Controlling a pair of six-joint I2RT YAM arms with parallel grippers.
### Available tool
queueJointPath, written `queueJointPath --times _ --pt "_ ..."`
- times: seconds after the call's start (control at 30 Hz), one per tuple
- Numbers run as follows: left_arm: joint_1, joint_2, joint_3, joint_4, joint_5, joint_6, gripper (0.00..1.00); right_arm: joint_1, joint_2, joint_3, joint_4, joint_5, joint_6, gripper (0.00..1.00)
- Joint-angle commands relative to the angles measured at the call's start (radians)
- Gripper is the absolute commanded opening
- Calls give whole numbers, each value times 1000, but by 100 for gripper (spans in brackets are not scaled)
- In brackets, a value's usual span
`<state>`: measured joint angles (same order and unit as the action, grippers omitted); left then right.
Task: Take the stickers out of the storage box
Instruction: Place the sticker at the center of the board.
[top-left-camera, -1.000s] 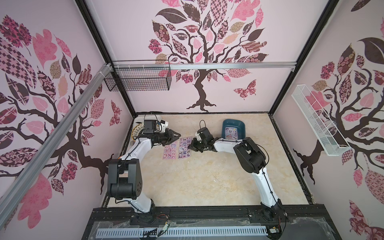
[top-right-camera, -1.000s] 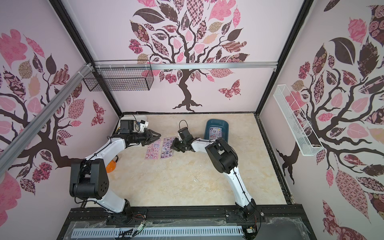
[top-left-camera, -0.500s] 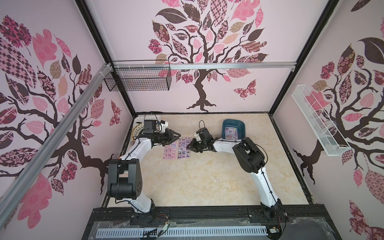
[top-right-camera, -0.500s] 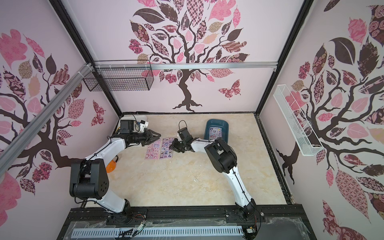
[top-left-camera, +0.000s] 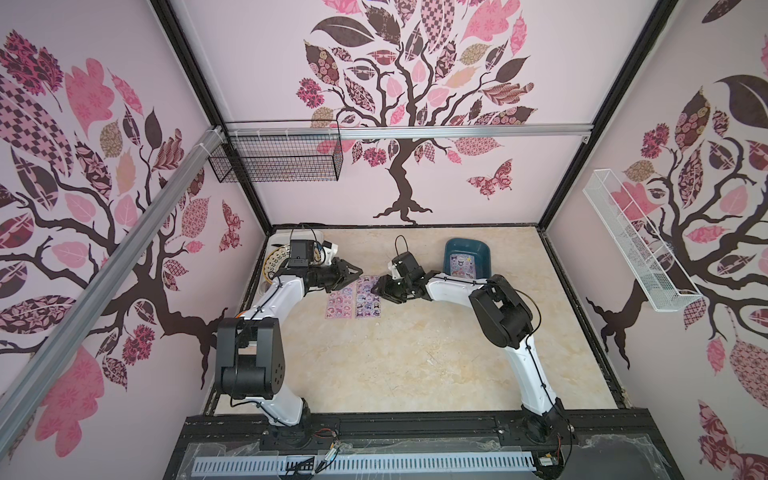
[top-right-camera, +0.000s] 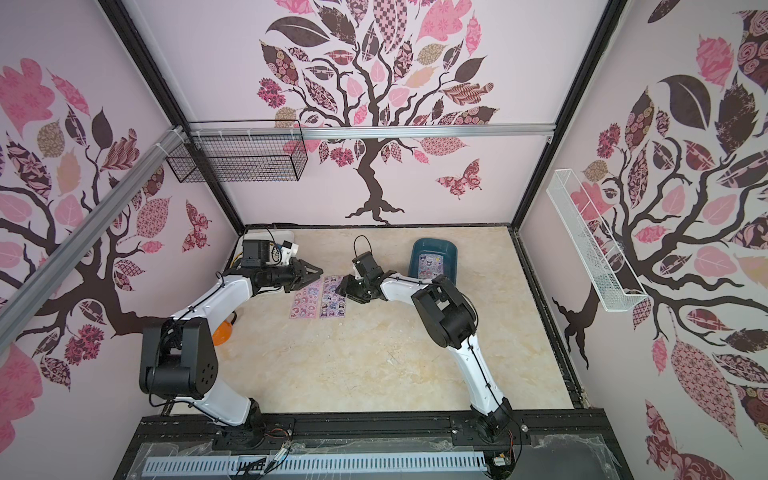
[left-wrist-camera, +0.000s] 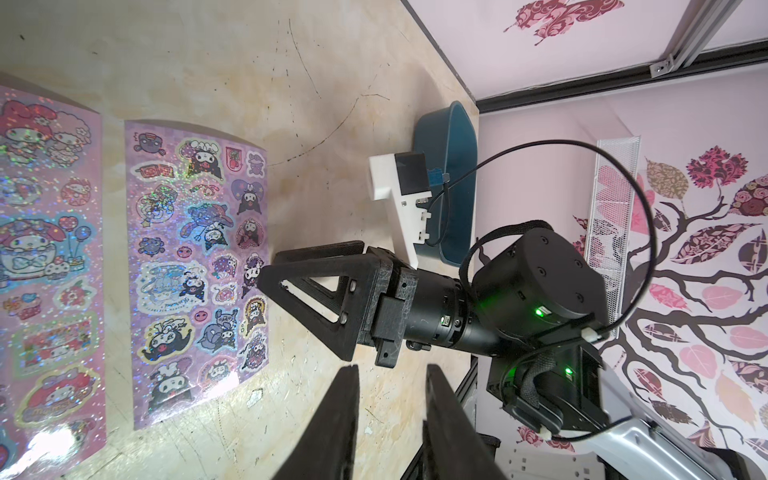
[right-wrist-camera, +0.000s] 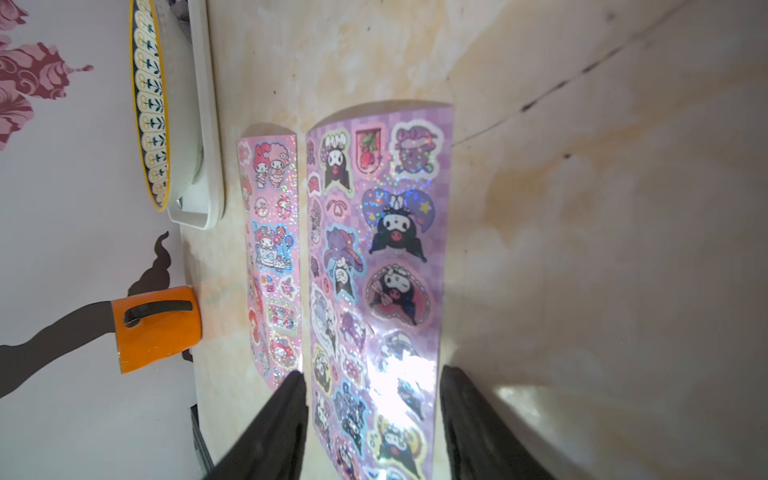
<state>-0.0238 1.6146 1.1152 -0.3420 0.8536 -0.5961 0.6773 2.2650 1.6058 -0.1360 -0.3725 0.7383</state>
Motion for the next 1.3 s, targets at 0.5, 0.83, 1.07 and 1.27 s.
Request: queueJointPath --times 0.5,0.83,1.07,1.27 --pt "-22 18 24 -44 -30 51 33 -1 -229 -110 -70 147 -128 57" --pt "-51 29 27 -58 -40 60 33 -2 -354 -204 -62 231 -182 58" --pt "-68 22 36 -81 -63 81 34 -23 -445 -275 -57 277 -210 62" --pt "-85 38 62 -89 -74 85 34 -45 -508 -316 -76 310 -233 63"
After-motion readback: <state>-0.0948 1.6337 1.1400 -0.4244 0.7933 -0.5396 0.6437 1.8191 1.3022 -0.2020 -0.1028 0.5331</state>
